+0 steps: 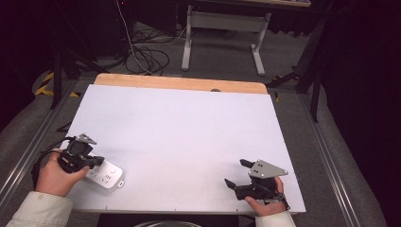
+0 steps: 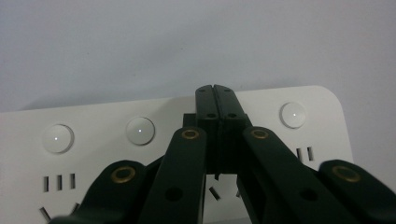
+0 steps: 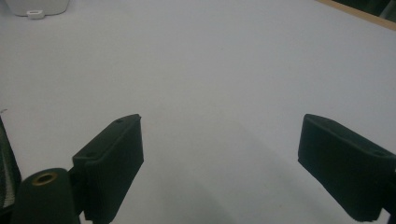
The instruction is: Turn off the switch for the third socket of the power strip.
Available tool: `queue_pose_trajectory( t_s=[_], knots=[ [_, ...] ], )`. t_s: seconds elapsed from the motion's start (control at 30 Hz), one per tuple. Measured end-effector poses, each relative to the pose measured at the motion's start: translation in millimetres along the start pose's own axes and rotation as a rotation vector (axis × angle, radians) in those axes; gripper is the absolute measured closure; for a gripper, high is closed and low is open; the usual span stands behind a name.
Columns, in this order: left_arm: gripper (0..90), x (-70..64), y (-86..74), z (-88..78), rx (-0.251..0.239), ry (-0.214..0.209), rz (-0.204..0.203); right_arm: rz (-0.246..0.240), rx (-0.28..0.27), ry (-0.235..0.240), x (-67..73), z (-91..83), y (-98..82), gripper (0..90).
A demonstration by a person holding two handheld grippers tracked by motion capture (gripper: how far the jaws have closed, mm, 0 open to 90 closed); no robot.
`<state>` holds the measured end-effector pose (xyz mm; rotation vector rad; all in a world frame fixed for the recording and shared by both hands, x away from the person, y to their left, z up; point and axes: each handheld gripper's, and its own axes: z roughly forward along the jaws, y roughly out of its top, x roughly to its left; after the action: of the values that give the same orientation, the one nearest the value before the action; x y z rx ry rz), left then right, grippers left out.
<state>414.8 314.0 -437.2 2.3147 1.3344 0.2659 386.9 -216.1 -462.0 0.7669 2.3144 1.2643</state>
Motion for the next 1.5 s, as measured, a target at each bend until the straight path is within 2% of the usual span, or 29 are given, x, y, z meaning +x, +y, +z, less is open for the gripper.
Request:
queue_pose_trajectory(
  t_s=[0.27, 0.4, 0.5, 1.0, 1.2, 1.23, 1.27, 1.3, 1.37, 1.4, 1.43, 1.5],
  knots=[
    [90.0, -1.4, -1.2, 1.7, -0.004, 0.003, -0.005, 0.002, -0.001, 0.001, 0.4, -0.4, 0.1, 15.0],
    [90.0, -1.4, -1.9, 1.3, -0.007, 0.018, -0.006, 0.001, -0.001, 0.001, 0.6, -0.5, 0.2, 15.0],
    [90.0, -1.9, -2.8, 1.7, -0.013, 0.009, -0.010, 0.001, -0.001, 0.001, 0.6, -0.6, 0.1, 15.0],
    [90.0, -9.5, -2.9, 2.8, -0.013, 0.061, 0.037, 0.000, 0.002, 0.002, 0.7, 0.3, -0.1, 15.0],
    [90.0, -12.0, -1.8, 5.1, -0.013, 0.053, 0.047, 0.000, 0.005, 0.000, 0.0, 0.3, -0.3, 15.0],
    [90.0, -11.5, -2.0, 5.5, -0.020, 0.041, 0.043, -0.001, 0.007, 0.001, 0.1, 0.2, -0.2, 15.0],
    [90.0, -10.4, -2.0, 5.7, -0.029, 0.008, 0.036, 0.002, 0.006, 0.002, 0.4, 0.3, -0.2, 15.0],
    [90.0, -10.3, -1.8, 5.4, -0.027, 0.009, 0.035, 0.001, 0.006, 0.002, 0.3, 0.2, -0.3, 15.0],
    [90.0, -16.5, -0.8, 2.6, -0.049, 0.053, 0.051, 0.000, 0.004, -0.001, -0.2, 0.0, -0.5, 15.0],
    [90.0, -16.5, -0.8, 2.6, -0.049, 0.053, 0.051, 0.000, 0.004, -0.001, -0.2, 0.0, -0.5, 15.0],
    [90.0, -19.3, 0.6, 1.1, -0.036, 0.085, 0.060, -0.001, 0.003, -0.002, -0.4, -0.1, -0.4, 15.0],
    [90.0, -18.2, 1.3, -6.4, -0.071, 0.076, 0.042, 0.004, 0.001, 0.000, -1.2, 0.0, -0.7, 15.0]
  ],
)
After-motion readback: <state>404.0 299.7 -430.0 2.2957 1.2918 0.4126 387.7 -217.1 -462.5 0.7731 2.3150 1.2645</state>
